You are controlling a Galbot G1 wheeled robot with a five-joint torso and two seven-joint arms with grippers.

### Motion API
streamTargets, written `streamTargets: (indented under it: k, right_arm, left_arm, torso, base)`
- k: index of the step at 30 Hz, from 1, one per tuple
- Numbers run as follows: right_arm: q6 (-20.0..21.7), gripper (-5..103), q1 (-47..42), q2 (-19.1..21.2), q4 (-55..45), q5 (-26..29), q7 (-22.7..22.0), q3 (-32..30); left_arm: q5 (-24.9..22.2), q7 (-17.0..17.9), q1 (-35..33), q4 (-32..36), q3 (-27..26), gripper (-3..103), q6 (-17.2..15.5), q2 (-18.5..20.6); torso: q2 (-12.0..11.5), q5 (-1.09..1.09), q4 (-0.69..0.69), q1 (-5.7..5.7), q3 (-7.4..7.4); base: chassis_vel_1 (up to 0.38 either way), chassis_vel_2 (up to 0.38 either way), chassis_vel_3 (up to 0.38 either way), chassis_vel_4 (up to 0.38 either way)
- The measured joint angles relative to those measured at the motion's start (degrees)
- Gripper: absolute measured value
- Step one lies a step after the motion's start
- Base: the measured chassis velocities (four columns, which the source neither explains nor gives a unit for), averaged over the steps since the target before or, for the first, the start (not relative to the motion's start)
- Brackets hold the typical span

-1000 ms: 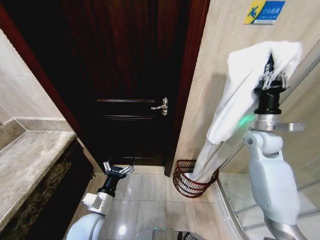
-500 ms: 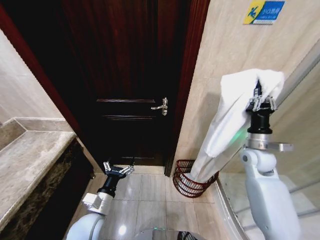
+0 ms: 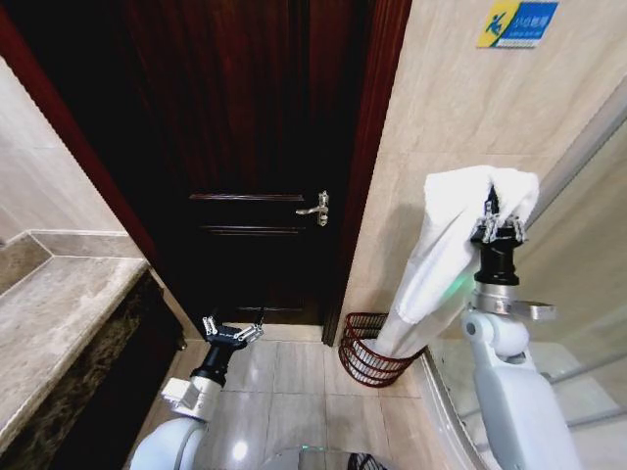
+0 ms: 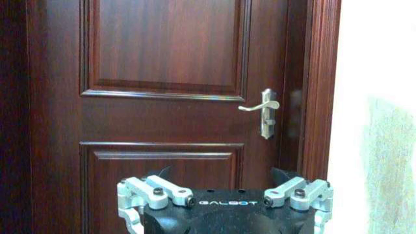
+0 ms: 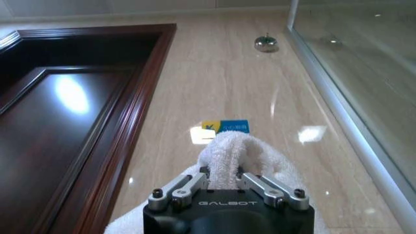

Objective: Discard the used towel into the hamper.

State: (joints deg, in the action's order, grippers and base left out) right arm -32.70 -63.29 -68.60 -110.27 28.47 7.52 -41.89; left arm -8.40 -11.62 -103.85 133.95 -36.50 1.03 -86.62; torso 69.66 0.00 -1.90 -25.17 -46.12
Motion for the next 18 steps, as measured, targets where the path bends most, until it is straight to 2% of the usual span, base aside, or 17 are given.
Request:
streamTargets:
  k: [18]
  right_arm:
    - [-0.17,12,-2.11,-1.4,0.51,-1.13,1.56,-0.07]
  left_arm:
    - [0.0,0.0,0.0,0.0,0.0,100,0.0,0.0]
  torso:
    - [0.0,0.0,0.0,0.0,0.0]
  base:
    - [0.0,0.0,0.0,0.0]
